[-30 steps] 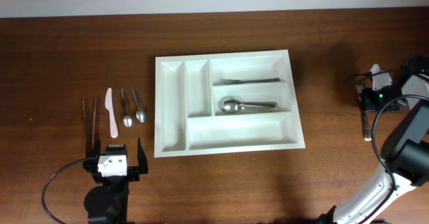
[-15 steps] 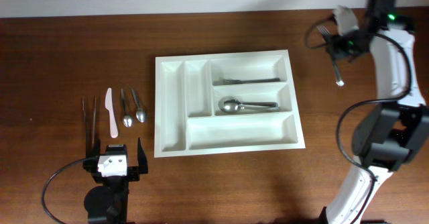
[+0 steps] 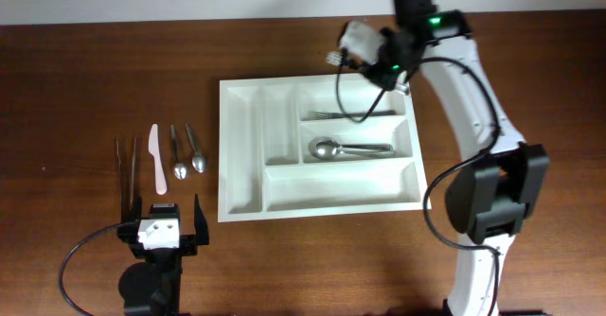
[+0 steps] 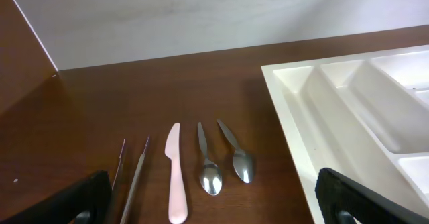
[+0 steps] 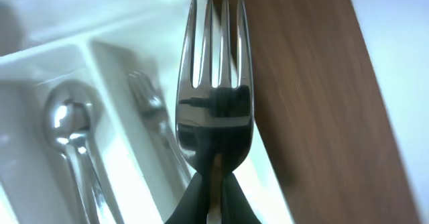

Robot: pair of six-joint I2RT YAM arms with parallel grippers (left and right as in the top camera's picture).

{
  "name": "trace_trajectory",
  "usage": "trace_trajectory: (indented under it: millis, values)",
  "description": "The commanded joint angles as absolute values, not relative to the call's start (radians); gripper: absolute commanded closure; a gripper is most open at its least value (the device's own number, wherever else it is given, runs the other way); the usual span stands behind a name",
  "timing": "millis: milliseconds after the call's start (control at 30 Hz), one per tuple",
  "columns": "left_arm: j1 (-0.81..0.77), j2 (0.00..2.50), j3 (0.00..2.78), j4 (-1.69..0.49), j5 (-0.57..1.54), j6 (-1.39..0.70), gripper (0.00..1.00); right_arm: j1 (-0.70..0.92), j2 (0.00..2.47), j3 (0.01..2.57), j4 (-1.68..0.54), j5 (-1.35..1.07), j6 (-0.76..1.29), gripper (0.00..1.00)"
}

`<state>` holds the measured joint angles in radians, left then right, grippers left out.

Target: Pack container

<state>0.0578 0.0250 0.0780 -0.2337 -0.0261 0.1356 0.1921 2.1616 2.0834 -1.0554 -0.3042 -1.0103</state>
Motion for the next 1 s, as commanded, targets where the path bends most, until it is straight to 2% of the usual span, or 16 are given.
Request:
trace_trajectory:
  millis: [0,233,267,300,333,367,567,733,867,967]
  values:
    - [0.052,0.017,0.071,-0.228,-0.015,0.152,0.01,0.232,2.182,2.075,-1.059,-0.266,-1.178,0.96]
    - [0.052,0.017,0.071,-0.228,-0.015,0.152,0.01,0.242,2.250,2.075,-1.063,-0.265,-1.174,0.96]
    - [0.052,0.017,0.071,-0.228,-0.015,0.152,0.01,0.242,2.255,2.075,-1.064,-0.265,-1.174,0.92]
    - [0.052,0.017,0.071,-0.228,-0.015,0.152,0.01,0.242,2.262,2.075,-1.064,-0.266,-1.170,0.74]
    - [0.052,0.017,0.071,-0.228,-0.015,0.152,0.01,0.242,2.262,2.075,-1.063,-0.266,-1.159,0.23]
    - [0.052,0.017,0.071,-0.228,-0.015,0.152,0.01,0.242,2.262,2.075,-1.059,-0.266,-1.143,0.01]
    - [0.052,0.017,0.071,-0.228,-0.015,0.152,0.01,0.237,2.231,2.095,-1.016,-0.231,-1.000,0.01]
    - [0.052,0.017,0.071,-0.228,-0.015,0.152,0.01,0.201,2.212,2.171,-0.997,-0.047,-0.639,0.01]
    - [0.052,0.017,0.071,-0.228,-0.015,0.152,0.01,0.141,2.212,2.246,-1.079,0.126,-0.321,0.02]
    - [0.052,0.017,0.071,-0.228,-0.015,0.152,0.01,0.077,2.212,2.271,-1.135,0.136,-0.188,0.01]
